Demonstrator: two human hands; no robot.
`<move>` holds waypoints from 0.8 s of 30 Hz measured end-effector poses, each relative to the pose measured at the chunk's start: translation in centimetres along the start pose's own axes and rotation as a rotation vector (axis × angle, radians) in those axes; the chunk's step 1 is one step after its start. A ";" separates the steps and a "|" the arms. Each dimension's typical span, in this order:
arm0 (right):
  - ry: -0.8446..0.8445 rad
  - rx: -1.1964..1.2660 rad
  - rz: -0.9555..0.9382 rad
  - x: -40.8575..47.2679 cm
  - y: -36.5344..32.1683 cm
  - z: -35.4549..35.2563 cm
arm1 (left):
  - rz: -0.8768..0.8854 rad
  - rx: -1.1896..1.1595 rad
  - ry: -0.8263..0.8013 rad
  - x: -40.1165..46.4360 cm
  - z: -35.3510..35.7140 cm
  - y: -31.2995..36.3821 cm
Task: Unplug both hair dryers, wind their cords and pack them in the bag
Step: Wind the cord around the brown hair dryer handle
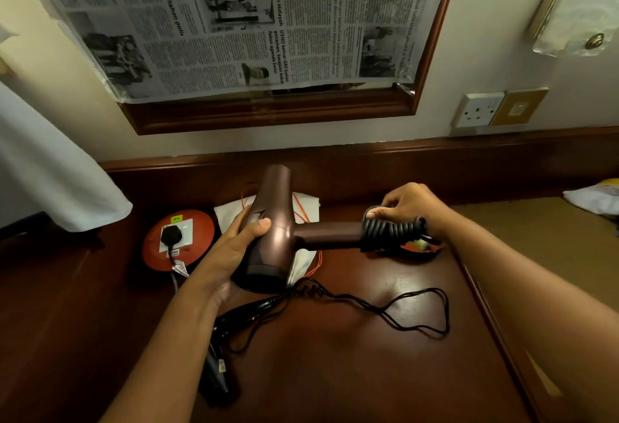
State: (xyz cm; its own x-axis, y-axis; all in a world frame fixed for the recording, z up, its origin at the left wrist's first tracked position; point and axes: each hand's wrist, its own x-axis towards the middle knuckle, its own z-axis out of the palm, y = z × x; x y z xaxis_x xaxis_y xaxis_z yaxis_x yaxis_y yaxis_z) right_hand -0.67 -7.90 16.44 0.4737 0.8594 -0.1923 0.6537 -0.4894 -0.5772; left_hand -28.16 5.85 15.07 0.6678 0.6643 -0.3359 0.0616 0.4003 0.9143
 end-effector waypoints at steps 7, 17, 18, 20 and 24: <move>0.049 -0.303 -0.129 -0.3 -1.7 -2.8 | 0.110 0.206 0.071 0.1 0.9 0.0; -0.047 -0.454 -0.193 -3.8 -5.9 -0.7 | 0.290 0.289 0.403 1.6 1.7 -1.3; -0.046 -0.431 -0.193 -4.1 -6.0 -0.3 | 0.305 0.279 0.428 1.7 1.8 -1.3; -0.026 -0.346 -0.170 -4.7 -5.9 0.5 | 0.313 0.223 0.466 1.6 2.1 -1.2; 0.082 -0.030 -0.114 -5.6 -5.3 2.4 | 0.297 0.056 0.498 1.5 2.5 -1.3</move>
State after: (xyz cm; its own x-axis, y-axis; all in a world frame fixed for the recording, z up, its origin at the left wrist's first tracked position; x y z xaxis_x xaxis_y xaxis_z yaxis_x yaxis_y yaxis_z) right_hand -8.16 -9.80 18.68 0.4416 0.8951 -0.0607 0.7225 -0.3949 -0.5675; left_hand -25.34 4.75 13.92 0.2336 0.9652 -0.1172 -0.0264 0.1268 0.9916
